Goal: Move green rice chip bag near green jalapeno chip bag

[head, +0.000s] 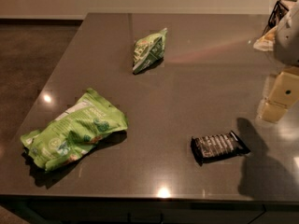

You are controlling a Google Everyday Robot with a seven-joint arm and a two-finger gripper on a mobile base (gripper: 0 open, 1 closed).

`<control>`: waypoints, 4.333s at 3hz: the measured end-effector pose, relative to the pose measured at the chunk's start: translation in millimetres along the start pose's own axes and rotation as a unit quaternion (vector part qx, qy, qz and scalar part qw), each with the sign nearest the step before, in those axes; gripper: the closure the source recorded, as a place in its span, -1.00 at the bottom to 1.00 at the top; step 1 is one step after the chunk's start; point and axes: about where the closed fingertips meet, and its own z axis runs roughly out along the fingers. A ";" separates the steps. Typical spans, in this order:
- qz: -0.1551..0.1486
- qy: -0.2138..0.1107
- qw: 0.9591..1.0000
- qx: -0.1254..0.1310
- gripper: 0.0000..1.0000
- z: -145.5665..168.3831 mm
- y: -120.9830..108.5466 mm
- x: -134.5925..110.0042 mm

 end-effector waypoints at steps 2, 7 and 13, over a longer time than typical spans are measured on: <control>-0.006 -0.010 1.000 -0.005 -1.00 -0.4 1.0 -10.4; -0.183 -0.149 0.968 -0.082 -1.00 100.7 89.0 -266.6; -0.225 -0.114 0.962 -0.104 0.76 145.9 101.2 -315.6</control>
Offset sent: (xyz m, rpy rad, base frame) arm 0.0022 0.0218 -0.0007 0.0384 0.0299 0.0426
